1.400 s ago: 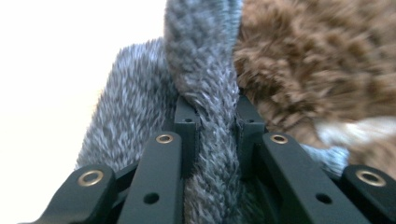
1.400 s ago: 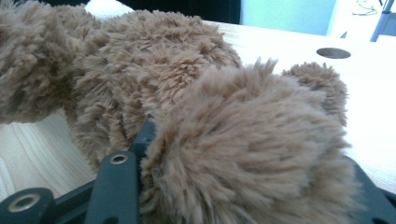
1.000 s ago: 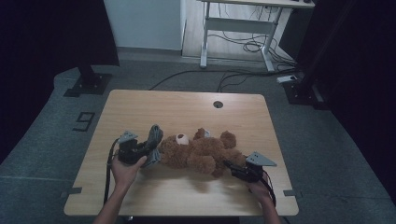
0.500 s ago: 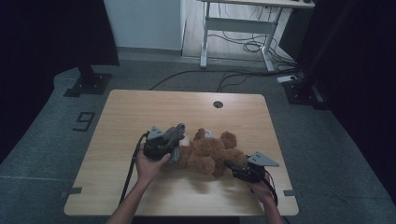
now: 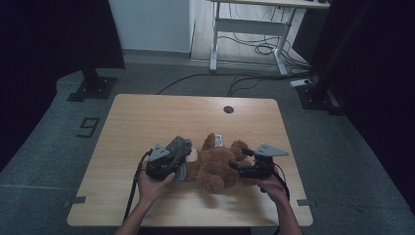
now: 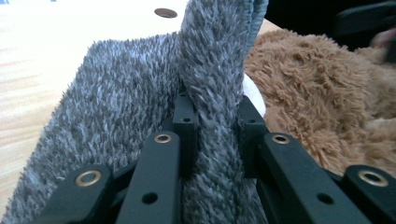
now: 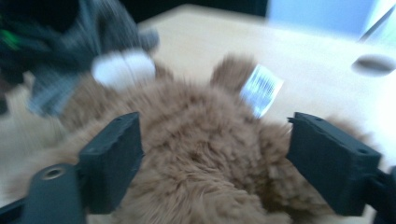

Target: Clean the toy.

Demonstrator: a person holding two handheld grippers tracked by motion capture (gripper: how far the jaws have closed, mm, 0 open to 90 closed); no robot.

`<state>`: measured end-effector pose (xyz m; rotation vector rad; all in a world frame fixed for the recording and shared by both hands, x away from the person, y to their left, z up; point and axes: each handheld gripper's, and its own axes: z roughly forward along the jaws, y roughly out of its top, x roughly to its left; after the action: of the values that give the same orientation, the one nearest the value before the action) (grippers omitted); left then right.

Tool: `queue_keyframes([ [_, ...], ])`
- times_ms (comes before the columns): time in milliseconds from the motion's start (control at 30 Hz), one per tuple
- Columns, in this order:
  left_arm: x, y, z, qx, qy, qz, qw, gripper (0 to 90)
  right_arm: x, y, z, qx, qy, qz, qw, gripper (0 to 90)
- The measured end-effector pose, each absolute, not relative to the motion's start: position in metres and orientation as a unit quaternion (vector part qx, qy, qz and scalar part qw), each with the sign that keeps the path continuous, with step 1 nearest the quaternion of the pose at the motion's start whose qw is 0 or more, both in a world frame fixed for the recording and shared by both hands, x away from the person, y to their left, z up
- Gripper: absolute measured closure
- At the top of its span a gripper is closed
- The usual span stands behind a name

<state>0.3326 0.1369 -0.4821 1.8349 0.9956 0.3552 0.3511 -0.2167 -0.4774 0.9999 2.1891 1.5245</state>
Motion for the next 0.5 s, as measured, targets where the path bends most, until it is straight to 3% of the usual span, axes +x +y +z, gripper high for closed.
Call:
queue_keyframes([
  [200,0.327,0.143,-0.485,0.754,0.409,0.127,0.499,74.8,0.362,-0.203,-0.502,0.357,0.786,0.496,0.087,7.5],
  [333,0.323,0.145,-0.488,0.752,0.408,0.118,0.504,74.8,0.36,-0.201,-0.515,0.358,0.791,0.493,0.054,9.1],
  [500,0.322,0.149,-0.489,0.751,0.41,0.098,0.508,74.8,0.355,-0.196,-0.524,0.366,0.791,0.489,0.048,14.6],
])
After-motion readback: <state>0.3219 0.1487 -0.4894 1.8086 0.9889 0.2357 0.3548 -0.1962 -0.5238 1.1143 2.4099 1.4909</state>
